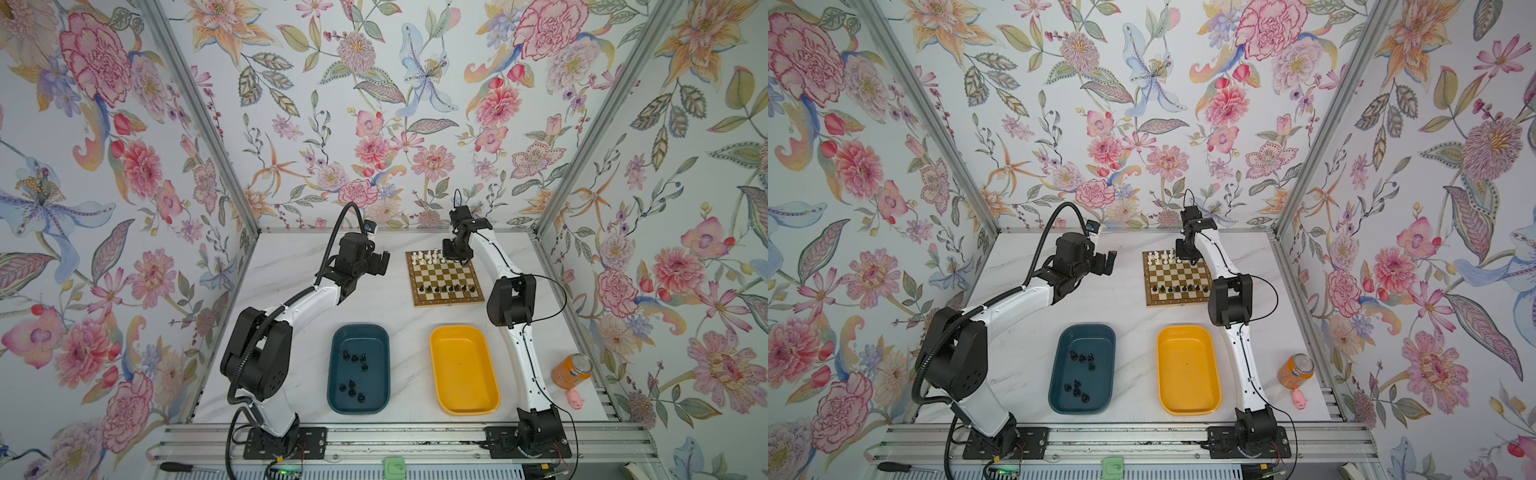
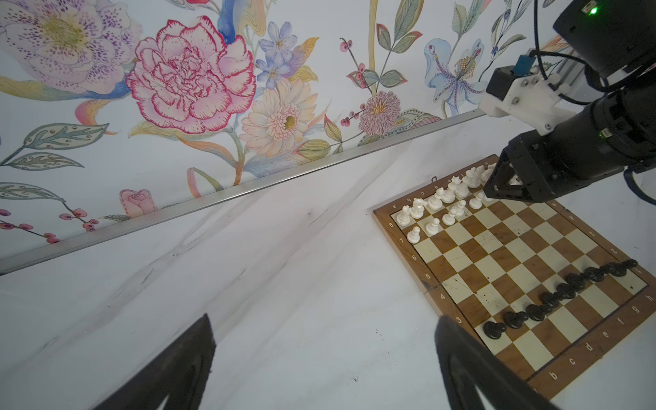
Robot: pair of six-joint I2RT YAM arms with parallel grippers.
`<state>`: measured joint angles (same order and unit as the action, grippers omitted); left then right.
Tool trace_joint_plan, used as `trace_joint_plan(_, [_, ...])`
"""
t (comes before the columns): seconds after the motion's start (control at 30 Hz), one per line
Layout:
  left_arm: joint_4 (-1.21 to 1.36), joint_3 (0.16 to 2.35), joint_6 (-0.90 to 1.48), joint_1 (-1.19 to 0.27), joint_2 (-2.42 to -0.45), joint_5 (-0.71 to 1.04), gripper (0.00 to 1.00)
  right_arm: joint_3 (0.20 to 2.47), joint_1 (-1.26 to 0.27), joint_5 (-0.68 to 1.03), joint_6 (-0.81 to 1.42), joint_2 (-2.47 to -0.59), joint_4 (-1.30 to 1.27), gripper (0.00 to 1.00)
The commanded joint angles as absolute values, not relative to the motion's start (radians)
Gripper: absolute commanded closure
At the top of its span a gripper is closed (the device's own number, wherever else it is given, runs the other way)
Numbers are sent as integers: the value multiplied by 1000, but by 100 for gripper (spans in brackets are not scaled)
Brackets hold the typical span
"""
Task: Set up the chess pieces on the board
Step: 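Lower the white pawn into the empty square of the white pawn row, then move the right gripper over the teal tray while the left arm lowers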
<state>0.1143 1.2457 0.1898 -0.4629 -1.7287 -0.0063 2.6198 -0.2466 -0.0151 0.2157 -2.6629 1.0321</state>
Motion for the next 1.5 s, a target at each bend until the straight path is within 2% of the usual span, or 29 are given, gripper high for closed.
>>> trace_joint_plan(0.0, [136,1251,181,-450,-1718,2,2,2641,-258,-9,204,-2562,1023,74])
trace_joint_plan(0.23, [161,1209,184,-451,-1681,-11,2,2630,-268,-9,204,-2441,1019,66])
trace_joint_plan(0.43, [144,1101,216,-452,-1581,-69,2,2505,-303,2,182,-2266,1035,62])
trace_joint_plan(0.8, [-18,734,473,-462,-1125,-250,5,2058,-528,1,164,-1965,1049,64])
trace_joint_plan(1.1, [-388,683,725,-575,-875,-434,7,1619,-717,101,264,-1676,901,62])
trace_joint_plan(1.27, [-578,672,899,-582,-796,-498,7,1419,-823,143,296,-1552,789,62])
trace_joint_plan(1.47, [-571,606,921,-577,-715,-496,7,1319,-918,118,354,-1534,646,62])
